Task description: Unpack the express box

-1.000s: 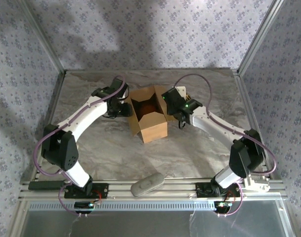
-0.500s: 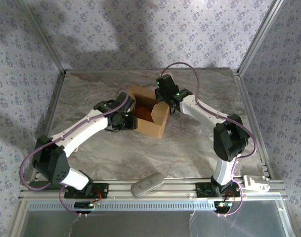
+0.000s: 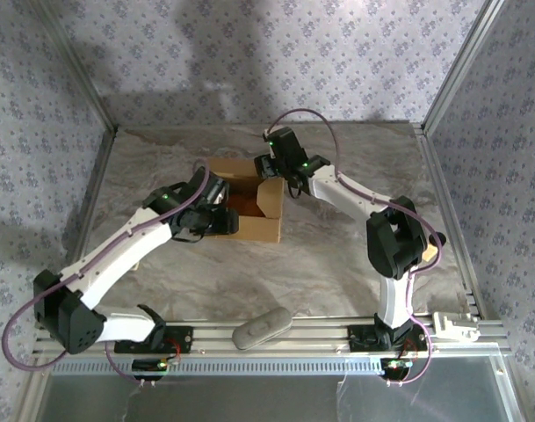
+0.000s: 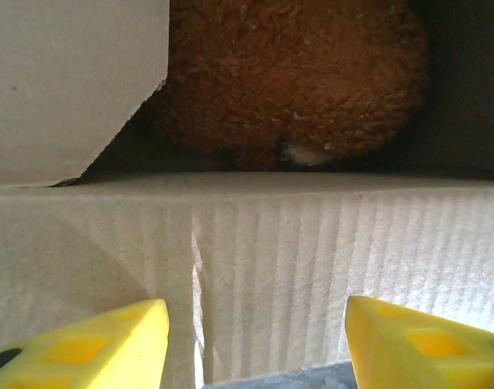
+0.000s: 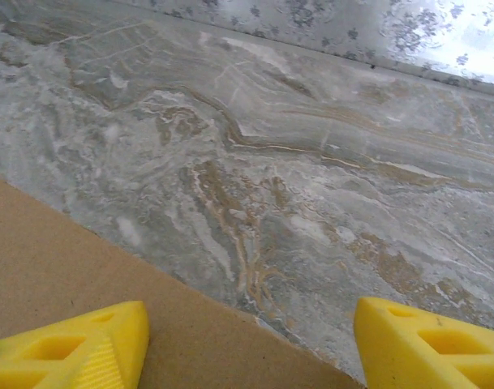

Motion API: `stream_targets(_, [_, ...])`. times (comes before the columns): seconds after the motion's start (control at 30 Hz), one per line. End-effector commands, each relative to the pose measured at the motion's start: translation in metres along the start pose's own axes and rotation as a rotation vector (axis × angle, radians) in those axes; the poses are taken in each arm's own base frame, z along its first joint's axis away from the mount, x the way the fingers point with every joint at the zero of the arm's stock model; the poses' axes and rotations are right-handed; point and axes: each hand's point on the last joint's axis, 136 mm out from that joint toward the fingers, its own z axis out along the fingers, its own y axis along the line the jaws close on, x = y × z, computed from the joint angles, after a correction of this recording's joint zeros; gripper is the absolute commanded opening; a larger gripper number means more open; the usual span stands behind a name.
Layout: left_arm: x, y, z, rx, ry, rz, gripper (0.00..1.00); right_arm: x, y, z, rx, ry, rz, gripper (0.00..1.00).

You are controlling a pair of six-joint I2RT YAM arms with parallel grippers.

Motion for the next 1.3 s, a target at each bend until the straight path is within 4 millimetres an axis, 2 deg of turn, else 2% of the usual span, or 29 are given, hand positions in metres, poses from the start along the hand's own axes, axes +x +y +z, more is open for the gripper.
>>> stream_targets(0.0, [-0.002,0.002,-0.029,0.0,-0.022,0.029,0.61,-0.033,0.011,-0.035,-0.052,-0.066,-0.025,0.7])
stream_targets(0.1, [-0.018,0.017,-0.043,-0.051,-0.062,0.008,0.61,-0.046,0.002,-0.053,-0.017,-0.103,-0.005,0.71])
stream_targets(0.23, [-0.05,0.032,-0.044,-0.068,-0.128,-0.034,0.62,-0.047,-0.004,-0.076,0.016,-0.109,0.004,0.73])
stream_targets(0.4, [-0.083,0.04,-0.031,-0.066,-0.17,-0.053,0.64,-0.03,-0.002,-0.095,0.092,-0.063,-0.017,0.75])
stream_targets(0.6, [-0.105,0.049,-0.006,-0.09,-0.137,-0.042,0.62,0.0,0.021,-0.109,0.127,-0.029,-0.008,0.79])
stream_targets(0.73, [-0.111,0.06,0.004,-0.101,-0.143,-0.066,0.62,0.018,0.031,-0.107,0.167,-0.003,-0.022,0.81])
stream_targets(0.93, [-0.106,0.072,0.021,-0.126,-0.105,-0.08,0.62,0.039,0.045,-0.097,0.217,0.051,-0.05,0.82])
stream_targets(1.17, [-0.098,0.076,0.035,-0.128,-0.078,-0.098,0.61,0.053,0.049,-0.086,0.248,0.089,-0.061,0.82])
stream_targets(1.27, [-0.096,0.079,0.04,-0.141,-0.065,-0.099,0.61,0.06,0.045,-0.086,0.269,0.112,-0.068,0.82])
